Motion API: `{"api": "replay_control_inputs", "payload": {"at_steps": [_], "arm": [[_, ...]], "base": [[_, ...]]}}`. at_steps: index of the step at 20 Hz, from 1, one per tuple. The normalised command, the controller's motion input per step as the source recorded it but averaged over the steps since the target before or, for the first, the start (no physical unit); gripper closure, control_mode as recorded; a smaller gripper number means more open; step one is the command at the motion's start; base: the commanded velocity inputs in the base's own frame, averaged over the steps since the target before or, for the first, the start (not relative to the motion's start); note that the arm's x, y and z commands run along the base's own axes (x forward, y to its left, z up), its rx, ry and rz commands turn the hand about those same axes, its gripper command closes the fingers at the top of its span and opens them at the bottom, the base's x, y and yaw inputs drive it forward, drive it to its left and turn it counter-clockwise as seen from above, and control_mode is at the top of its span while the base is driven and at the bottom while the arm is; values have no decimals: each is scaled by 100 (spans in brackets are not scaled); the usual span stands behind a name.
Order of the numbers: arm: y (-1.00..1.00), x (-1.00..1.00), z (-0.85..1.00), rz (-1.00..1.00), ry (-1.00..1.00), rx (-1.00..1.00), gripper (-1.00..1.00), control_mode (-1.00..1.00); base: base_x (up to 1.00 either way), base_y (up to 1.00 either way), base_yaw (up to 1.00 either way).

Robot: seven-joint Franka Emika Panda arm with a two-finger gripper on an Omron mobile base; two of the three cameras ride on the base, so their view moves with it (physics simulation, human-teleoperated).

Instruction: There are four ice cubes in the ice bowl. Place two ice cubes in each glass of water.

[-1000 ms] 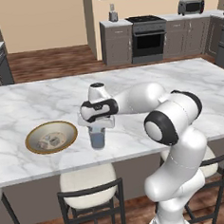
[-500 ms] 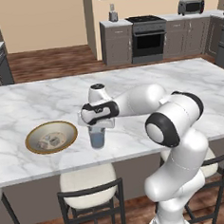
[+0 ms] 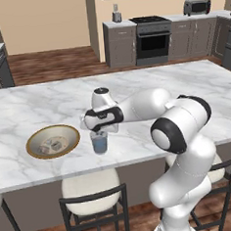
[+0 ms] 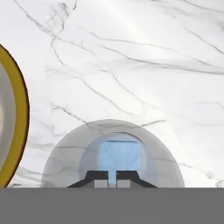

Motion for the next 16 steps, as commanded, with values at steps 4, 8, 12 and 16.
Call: {"api": "replay_control_inputs", "payload": {"at_steps": [4,8,12,16], "arm": [[0,0,22,0,-10,0,100,-100],[-4,-24,58,4,-3,0,100,-100],[-25,-65,52,16,0,0,100,-100],[-25,-81,15,21,2,0,100,-100]], "base": [[0,0,0],[0,0,0],[0,0,0],[0,0,0]]}}
